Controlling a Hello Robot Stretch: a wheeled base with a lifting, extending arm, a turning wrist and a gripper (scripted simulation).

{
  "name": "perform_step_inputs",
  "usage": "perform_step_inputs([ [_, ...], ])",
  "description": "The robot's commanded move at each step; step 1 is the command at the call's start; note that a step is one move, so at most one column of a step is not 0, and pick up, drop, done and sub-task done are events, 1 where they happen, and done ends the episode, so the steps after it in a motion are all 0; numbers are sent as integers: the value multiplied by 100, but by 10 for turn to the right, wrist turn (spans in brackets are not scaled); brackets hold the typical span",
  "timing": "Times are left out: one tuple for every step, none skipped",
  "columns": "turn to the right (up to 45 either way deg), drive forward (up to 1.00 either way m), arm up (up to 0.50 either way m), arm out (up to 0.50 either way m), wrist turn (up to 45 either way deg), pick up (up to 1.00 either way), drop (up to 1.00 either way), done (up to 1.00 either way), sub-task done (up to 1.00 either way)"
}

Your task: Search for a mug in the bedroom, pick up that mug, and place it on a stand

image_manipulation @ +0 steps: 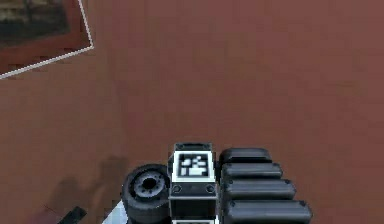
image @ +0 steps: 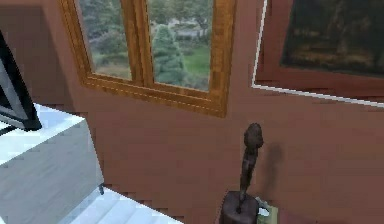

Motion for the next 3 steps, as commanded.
perform_step_inputs([
  [-450, 0, 0, 0, 0, 0, 0, 0, 0],
  [-450, 0, 0, 0, 0, 0, 0, 0, 0],
  [-300, 0, 0, 0, 0, 0, 0, 0, 0],
])
